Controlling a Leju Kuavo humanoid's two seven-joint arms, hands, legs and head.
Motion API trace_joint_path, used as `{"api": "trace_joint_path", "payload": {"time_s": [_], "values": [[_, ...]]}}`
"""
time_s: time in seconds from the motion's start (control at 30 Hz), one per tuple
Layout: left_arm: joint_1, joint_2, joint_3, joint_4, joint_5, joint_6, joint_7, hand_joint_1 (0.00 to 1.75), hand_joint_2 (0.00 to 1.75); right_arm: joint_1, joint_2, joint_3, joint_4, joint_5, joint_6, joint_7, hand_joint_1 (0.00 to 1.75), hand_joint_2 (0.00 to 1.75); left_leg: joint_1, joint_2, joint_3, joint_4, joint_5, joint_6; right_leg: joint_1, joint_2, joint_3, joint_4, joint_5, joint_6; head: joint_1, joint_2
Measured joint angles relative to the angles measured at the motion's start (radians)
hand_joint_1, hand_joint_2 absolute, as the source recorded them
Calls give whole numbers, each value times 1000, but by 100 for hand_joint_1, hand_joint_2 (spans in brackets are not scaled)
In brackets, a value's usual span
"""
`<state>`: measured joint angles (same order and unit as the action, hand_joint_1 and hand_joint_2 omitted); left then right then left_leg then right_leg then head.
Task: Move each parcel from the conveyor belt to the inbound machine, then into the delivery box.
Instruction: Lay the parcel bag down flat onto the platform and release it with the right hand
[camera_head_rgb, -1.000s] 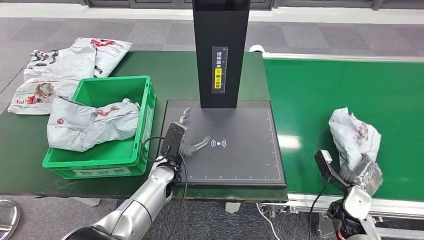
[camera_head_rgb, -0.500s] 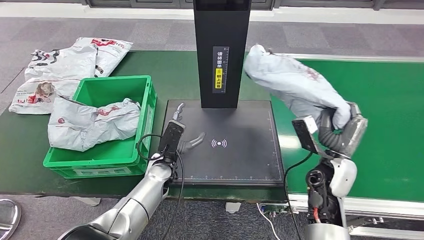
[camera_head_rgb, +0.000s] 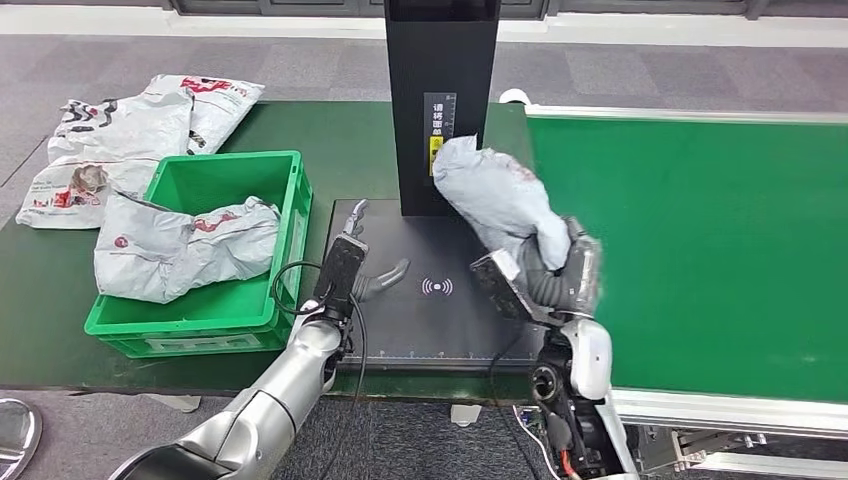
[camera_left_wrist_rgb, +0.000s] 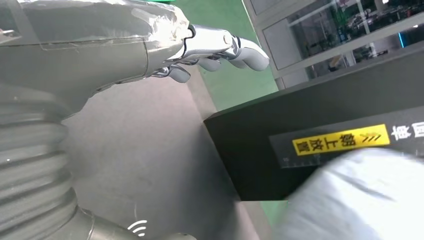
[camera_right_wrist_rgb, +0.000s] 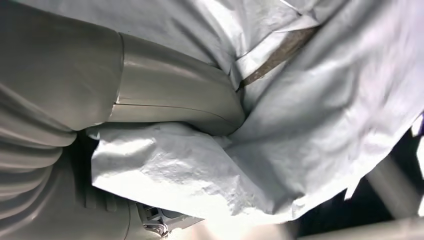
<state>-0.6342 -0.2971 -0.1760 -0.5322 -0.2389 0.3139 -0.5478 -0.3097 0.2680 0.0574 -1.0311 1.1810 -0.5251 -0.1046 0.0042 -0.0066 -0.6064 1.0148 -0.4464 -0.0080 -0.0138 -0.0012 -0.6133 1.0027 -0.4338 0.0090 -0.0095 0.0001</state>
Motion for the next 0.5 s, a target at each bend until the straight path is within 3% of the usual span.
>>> {"api": "trace_joint_path", "payload": {"time_s": [0.2, 0.23, 0.33, 0.37, 0.5], "values": [[-11, 10, 10, -2, 47, -1, -16, 0, 175, -4, -40, 166, 130, -54, 185, 65, 175, 175, 0, 0, 0, 0, 0, 0, 0, 0, 0, 0, 0, 0, 0, 0], [-13, 11, 13, -2, 56, -1, -20, 0, 175, -6, -48, 187, 153, -58, 209, 73, 158, 175, 0, -1, 0, 0, 0, 0, 0, -1, 0, 0, 0, 0, 0, 0], [-17, 15, 24, -5, 77, 2, -27, 0, 175, -16, -71, 237, 208, -69, 240, 81, 27, 175, 0, -1, 0, 0, 0, 0, 0, -1, 1, -1, 0, 0, 0, 0], [-18, 17, 27, -6, 84, 5, -31, 0, 175, -19, -78, 248, 220, -77, 241, 78, 0, 175, 0, -1, 0, 0, 0, 0, 0, -1, 1, -1, 0, 0, 0, 0], [-18, 21, 36, -14, 101, 11, -42, 0, 175, -20, -96, 271, 235, -106, 233, 65, 0, 175, 0, -1, 1, 0, 0, 0, 0, -1, 2, -1, 0, 0, 0, 0]]}}
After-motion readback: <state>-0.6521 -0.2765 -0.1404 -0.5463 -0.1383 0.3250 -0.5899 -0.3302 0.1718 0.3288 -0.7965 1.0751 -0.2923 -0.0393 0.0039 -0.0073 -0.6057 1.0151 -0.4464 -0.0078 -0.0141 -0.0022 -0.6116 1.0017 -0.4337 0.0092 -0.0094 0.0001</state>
